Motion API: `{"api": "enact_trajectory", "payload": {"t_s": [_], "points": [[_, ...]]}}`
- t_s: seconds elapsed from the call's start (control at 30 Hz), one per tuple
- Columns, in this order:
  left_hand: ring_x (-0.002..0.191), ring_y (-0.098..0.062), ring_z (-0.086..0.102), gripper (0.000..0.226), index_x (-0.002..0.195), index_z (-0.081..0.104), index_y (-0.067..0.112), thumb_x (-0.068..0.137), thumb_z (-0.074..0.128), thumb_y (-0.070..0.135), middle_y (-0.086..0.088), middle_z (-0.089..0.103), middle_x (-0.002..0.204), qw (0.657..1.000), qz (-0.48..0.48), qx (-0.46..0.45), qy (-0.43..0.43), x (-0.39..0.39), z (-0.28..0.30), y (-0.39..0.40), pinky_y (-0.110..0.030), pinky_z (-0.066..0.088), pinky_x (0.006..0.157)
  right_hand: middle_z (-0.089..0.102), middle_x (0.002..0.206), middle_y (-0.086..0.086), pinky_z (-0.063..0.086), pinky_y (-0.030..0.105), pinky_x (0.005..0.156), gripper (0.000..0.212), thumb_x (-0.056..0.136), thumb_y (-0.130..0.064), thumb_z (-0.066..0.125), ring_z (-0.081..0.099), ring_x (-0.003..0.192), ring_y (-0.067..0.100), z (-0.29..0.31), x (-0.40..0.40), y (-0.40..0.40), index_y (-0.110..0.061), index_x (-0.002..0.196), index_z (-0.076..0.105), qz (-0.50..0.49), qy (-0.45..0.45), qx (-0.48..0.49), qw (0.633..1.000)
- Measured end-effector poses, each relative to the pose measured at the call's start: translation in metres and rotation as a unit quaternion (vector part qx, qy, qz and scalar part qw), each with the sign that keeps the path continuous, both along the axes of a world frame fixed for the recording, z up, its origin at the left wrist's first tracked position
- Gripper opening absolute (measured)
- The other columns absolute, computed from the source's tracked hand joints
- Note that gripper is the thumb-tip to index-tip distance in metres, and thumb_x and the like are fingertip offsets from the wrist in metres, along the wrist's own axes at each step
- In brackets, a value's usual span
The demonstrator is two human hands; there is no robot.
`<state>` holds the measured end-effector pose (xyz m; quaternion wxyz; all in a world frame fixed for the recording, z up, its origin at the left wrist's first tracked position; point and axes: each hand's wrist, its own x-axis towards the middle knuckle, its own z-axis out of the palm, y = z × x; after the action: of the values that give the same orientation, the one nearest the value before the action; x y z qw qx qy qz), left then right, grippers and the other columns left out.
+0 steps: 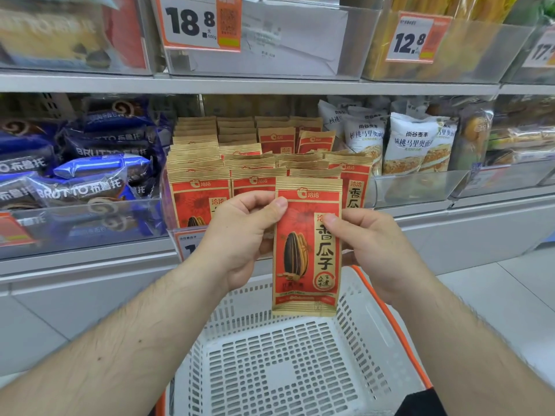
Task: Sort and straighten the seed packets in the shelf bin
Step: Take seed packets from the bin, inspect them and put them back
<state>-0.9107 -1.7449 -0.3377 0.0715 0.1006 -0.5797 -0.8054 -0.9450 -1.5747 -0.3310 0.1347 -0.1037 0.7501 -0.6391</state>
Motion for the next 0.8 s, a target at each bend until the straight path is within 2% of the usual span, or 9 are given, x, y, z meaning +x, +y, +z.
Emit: {"api": "enact_trajectory", "payload": {"t_s": [0.17, 0.27, 0.33, 0.43, 0.53, 0.63, 0.7, 0.8], "points": [[0.066, -0.016, 0.07, 0.008, 0.097, 0.069, 0.013, 0.091, 0.065, 0.015, -0.005, 0.075, 0.08, 0.995, -0.093, -0.033, -0.027, 0.002, 0.0, -0.002, -0.031, 0.058, 0.057, 0.076, 0.079, 0.007, 0.055, 0.028, 0.056, 0.028, 0.098, -0.021, 0.057, 0.072, 0.068, 0.018, 0.0, 0.001, 0.003, 0.0, 0.088, 0.072, -0.028, 0.011, 0.003, 1.0], [0.064, -0.016, 0.071, 0.029, 0.102, 0.067, 0.01, 0.075, 0.07, 0.019, -0.003, 0.075, 0.078, 0.989, -0.14, -0.043, -0.031, 0.005, 0.0, -0.001, -0.033, 0.059, 0.057, 0.076, 0.079, 0.007, 0.055, 0.026, 0.054, 0.028, 0.099, -0.023, 0.057, 0.073, 0.068, 0.018, 0.001, 0.002, 0.004, -0.005, 0.085, 0.073, -0.042, 0.007, -0.024, 0.999], [0.061, -0.015, 0.07, 0.028, 0.101, 0.066, 0.01, 0.074, 0.069, 0.018, -0.002, 0.074, 0.075, 0.989, -0.136, -0.041, -0.026, 0.005, -0.001, -0.001, -0.031, 0.058, 0.053, 0.076, 0.081, 0.007, 0.054, 0.024, 0.053, 0.028, 0.099, -0.024, 0.055, 0.072, 0.068, 0.017, 0.002, 0.003, 0.004, -0.008, 0.086, 0.074, -0.037, -0.002, -0.04, 0.999], [0.06, -0.015, 0.069, 0.01, 0.097, 0.067, 0.01, 0.088, 0.065, 0.01, -0.003, 0.074, 0.074, 0.992, -0.115, -0.04, -0.017, 0.004, -0.001, -0.001, -0.029, 0.057, 0.052, 0.076, 0.083, 0.007, 0.054, 0.026, 0.055, 0.025, 0.098, -0.027, 0.055, 0.07, 0.068, 0.018, 0.004, 0.002, 0.008, -0.011, 0.093, 0.073, 0.004, -0.027, -0.05, 0.998], [0.059, -0.014, 0.07, 0.007, 0.096, 0.066, 0.01, 0.092, 0.062, 0.008, -0.001, 0.074, 0.072, 0.995, -0.094, -0.019, -0.003, 0.003, 0.0, -0.003, -0.028, 0.056, 0.05, 0.076, 0.091, 0.009, 0.055, 0.034, 0.063, 0.025, 0.09, -0.029, 0.061, 0.07, 0.075, 0.024, 0.004, -0.001, 0.015, -0.012, 0.104, 0.072, 0.071, -0.033, 0.006, 0.997], [0.062, -0.014, 0.071, 0.008, 0.098, 0.066, 0.01, 0.092, 0.06, 0.011, -0.003, 0.075, 0.077, 0.997, -0.077, -0.002, 0.003, 0.003, 0.003, -0.005, -0.029, 0.057, 0.051, 0.076, 0.093, 0.012, 0.056, 0.037, 0.065, 0.036, 0.078, -0.03, 0.067, 0.071, 0.078, 0.027, 0.003, -0.002, 0.019, -0.009, 0.107, 0.07, 0.094, -0.027, 0.015, 0.995], [0.064, -0.016, 0.071, 0.014, 0.101, 0.067, 0.01, 0.089, 0.063, 0.016, -0.005, 0.075, 0.081, 0.996, -0.087, 0.001, 0.002, 0.003, 0.005, -0.006, -0.03, 0.058, 0.052, 0.076, 0.093, 0.014, 0.058, 0.037, 0.065, 0.041, 0.073, -0.028, 0.067, 0.071, 0.077, 0.026, 0.002, -0.003, 0.019, -0.006, 0.108, 0.069, 0.092, -0.021, -0.008, 0.996], [0.071, -0.022, 0.072, 0.037, 0.112, 0.066, 0.01, 0.076, 0.067, 0.021, -0.009, 0.075, 0.089, 0.988, -0.148, -0.026, -0.014, 0.006, 0.005, -0.009, -0.036, 0.061, 0.057, 0.075, 0.098, 0.018, 0.06, 0.043, 0.071, 0.048, 0.075, -0.026, 0.066, 0.07, 0.08, 0.028, 0.0, -0.004, 0.019, -0.001, 0.116, 0.065, 0.08, -0.032, -0.063, 0.994]]}}
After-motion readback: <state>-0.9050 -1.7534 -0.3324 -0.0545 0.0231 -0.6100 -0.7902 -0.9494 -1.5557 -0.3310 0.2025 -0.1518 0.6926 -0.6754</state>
